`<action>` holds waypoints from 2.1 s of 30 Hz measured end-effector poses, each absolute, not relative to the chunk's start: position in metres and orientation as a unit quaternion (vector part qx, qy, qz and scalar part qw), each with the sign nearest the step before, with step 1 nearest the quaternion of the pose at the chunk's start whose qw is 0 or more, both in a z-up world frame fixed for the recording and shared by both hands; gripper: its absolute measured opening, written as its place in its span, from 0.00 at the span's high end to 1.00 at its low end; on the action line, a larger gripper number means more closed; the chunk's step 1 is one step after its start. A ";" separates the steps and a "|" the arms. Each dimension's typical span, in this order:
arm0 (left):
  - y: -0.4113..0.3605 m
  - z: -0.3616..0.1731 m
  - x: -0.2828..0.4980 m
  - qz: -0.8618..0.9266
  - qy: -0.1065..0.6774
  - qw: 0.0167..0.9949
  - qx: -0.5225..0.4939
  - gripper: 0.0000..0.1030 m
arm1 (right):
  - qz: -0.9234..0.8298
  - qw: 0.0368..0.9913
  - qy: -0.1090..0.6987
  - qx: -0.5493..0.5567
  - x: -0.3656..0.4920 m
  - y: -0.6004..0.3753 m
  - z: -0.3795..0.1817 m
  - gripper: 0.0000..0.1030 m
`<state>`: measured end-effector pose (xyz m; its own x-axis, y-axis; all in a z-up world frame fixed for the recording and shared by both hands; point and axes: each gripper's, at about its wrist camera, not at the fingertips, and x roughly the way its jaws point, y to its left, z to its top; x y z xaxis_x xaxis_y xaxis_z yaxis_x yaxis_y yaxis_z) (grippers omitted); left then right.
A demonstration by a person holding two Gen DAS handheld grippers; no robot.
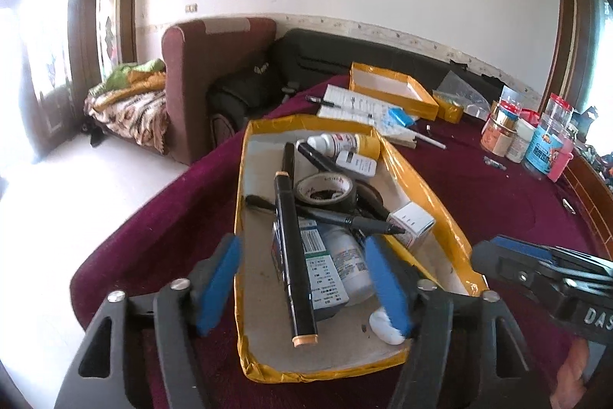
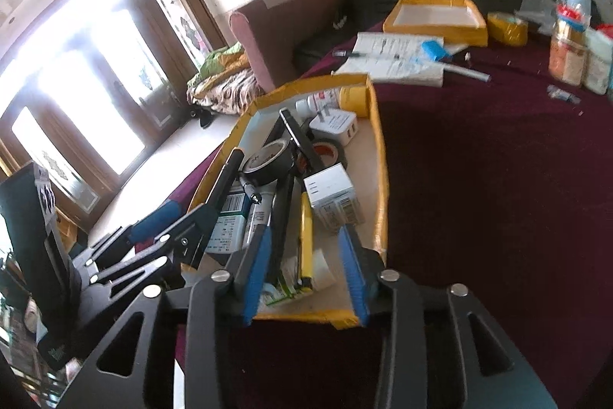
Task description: Organize rigid objects
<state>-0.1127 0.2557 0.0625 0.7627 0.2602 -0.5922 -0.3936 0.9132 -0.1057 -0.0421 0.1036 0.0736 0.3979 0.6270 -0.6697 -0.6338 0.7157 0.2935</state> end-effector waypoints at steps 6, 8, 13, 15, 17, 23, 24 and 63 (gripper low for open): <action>0.243 0.074 -0.121 0.195 0.272 0.938 -0.088 0.13 | 0.372 0.853 0.366 -0.018 -0.058 0.079 0.079 0.50; 0.238 0.078 -0.124 0.207 0.262 0.939 -0.075 0.08 | 0.370 0.859 0.353 -0.023 -0.065 0.070 0.080 0.44; 0.223 0.086 -0.132 0.238 0.239 0.941 -0.037 0.01 | 0.355 0.881 0.312 -0.030 -0.076 0.050 0.082 0.23; 0.217 0.088 -0.136 0.248 0.228 0.941 -0.021 0.01 | 0.356 0.887 0.293 -0.034 -0.080 0.044 0.081 0.18; 0.211 0.088 -0.140 0.255 0.224 0.941 -0.007 0.01 | 0.365 0.890 0.270 -0.036 -0.085 0.037 0.078 0.17; 0.201 0.086 -0.141 0.269 0.236 0.934 0.015 0.01 | 0.351 0.894 0.268 -0.079 -0.084 0.033 0.062 0.06; 0.200 0.086 -0.142 0.269 0.236 0.934 0.013 0.01 | 0.336 0.899 0.266 -0.089 -0.084 0.032 0.060 0.06; 0.212 0.063 -0.134 0.320 0.267 0.908 0.030 0.01 | 0.342 0.909 0.206 -0.117 -0.100 0.029 0.060 0.00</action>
